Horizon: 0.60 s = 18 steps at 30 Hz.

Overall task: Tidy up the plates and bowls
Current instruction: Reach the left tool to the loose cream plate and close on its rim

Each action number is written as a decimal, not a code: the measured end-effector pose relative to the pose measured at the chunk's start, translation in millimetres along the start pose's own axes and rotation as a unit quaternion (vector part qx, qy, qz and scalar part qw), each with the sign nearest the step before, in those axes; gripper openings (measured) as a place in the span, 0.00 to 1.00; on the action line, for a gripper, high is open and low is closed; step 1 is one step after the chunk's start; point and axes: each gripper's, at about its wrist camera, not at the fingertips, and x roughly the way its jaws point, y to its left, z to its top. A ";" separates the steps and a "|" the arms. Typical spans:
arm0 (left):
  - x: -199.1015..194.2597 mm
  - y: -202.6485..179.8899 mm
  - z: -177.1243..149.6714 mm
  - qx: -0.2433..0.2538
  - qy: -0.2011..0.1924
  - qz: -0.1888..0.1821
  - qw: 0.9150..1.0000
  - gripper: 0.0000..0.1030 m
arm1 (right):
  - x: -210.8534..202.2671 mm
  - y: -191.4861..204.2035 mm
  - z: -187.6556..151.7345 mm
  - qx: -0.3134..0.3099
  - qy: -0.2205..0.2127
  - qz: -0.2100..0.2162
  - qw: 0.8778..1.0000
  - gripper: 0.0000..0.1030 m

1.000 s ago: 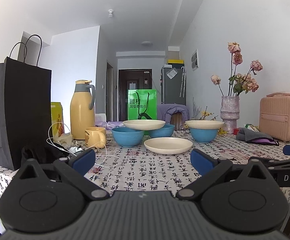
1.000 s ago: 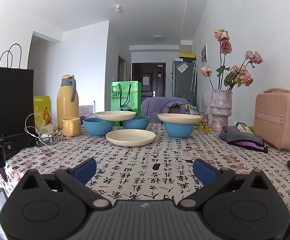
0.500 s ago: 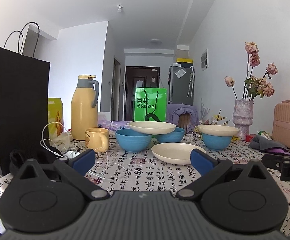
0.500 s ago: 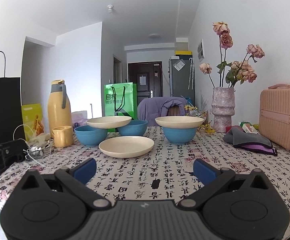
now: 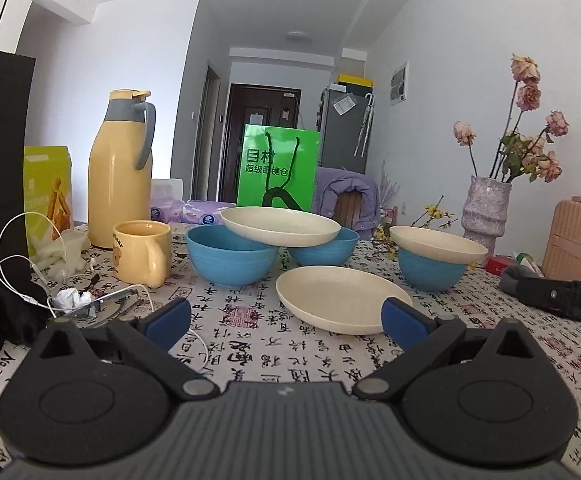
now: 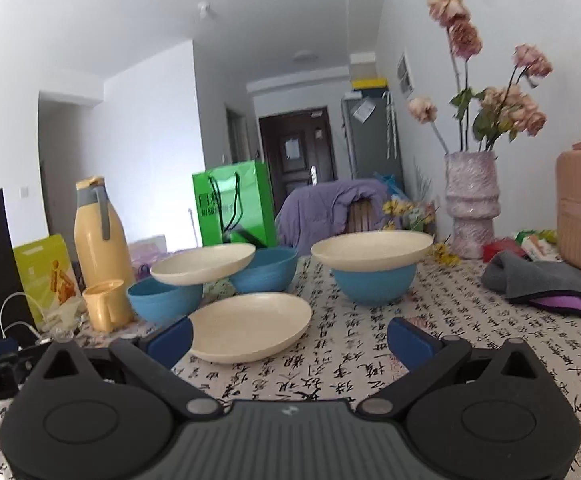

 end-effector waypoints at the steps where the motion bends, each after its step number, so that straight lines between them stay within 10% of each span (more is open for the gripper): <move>1: 8.0 0.3 2.6 0.003 -0.001 0.003 1.000 1.00 | 9.8 -2.4 3.9 0.003 0.010 -0.002 1.000 1.00; 12: 129.5 10.3 24.3 0.012 0.074 -0.014 0.997 0.99 | 140.3 -21.3 25.5 0.030 0.122 0.006 0.992 0.98; 18: 193.8 10.3 23.3 0.011 0.133 -0.023 0.991 0.80 | 207.6 -27.3 21.2 0.046 0.177 0.012 0.983 0.83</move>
